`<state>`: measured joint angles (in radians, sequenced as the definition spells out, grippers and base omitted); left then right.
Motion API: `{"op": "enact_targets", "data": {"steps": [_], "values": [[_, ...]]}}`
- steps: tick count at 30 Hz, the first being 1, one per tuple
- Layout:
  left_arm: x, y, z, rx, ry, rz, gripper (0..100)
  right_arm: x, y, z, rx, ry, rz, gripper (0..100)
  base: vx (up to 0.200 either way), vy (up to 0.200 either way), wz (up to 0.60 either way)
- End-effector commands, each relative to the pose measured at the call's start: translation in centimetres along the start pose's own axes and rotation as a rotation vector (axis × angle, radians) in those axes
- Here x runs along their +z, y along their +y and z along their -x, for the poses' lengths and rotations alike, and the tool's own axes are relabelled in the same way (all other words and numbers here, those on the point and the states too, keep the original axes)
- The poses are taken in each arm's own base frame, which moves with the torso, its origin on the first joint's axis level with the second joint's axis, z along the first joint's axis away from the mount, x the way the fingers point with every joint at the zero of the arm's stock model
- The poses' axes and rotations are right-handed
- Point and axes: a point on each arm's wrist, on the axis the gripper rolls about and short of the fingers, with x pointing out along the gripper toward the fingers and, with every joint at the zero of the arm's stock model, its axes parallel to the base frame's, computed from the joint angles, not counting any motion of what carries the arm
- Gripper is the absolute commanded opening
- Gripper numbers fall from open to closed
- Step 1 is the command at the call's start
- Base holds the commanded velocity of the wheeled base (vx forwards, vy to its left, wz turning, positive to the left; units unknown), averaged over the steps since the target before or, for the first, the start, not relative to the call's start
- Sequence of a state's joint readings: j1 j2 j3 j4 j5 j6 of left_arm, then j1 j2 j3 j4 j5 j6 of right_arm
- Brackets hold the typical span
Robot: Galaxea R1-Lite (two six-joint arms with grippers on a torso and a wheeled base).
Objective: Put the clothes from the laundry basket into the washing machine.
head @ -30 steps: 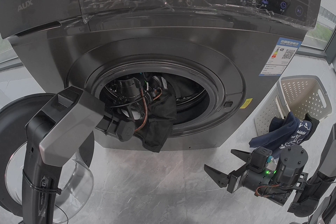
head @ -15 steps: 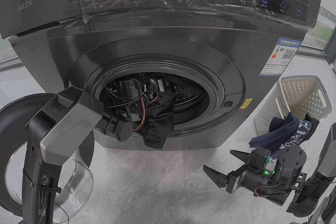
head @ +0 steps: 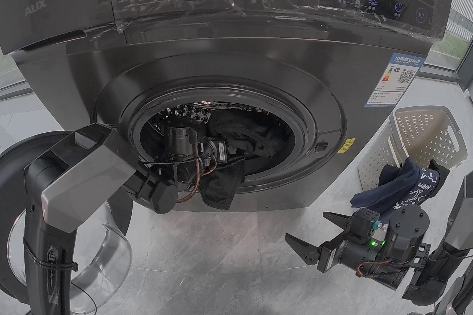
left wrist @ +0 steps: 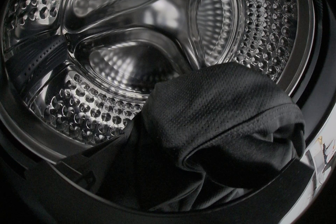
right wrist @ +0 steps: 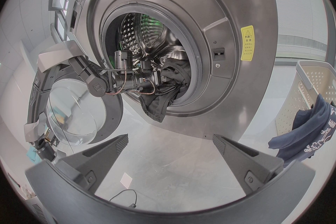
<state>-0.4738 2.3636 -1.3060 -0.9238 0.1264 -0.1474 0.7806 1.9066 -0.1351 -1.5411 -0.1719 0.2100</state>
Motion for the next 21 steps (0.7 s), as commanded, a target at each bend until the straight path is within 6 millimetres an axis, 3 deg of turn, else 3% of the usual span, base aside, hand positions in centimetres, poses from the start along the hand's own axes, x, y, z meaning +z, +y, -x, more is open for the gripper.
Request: {"op": "enact_targets", "data": {"steps": [1,4,5,13,21], "values": [[-0.6,0.1,0.3,0.002,0.029,-0.005,100,-0.2,0.1,-0.1,0.003,0.008,0.002,100,0.000,0.000,0.00],[-1.3,0.1,0.5,0.004,0.067,-0.012,100,-0.2,0.1,-0.1,0.004,0.010,0.003,100,0.000,0.000,0.00],[-1.4,0.1,0.5,0.005,0.070,-0.014,0,-0.2,0.1,-0.1,0.004,0.010,0.003,100,0.000,0.000,0.00],[-0.9,-0.2,-1.1,-0.003,0.014,0.001,0,-0.2,0.1,-0.2,0.005,0.008,0.003,100,0.000,0.000,0.00],[2.4,-0.8,-2.8,-0.014,-0.176,0.100,0,-0.1,0.2,-0.2,0.005,0.005,0.002,100,0.000,0.000,0.00]]}}
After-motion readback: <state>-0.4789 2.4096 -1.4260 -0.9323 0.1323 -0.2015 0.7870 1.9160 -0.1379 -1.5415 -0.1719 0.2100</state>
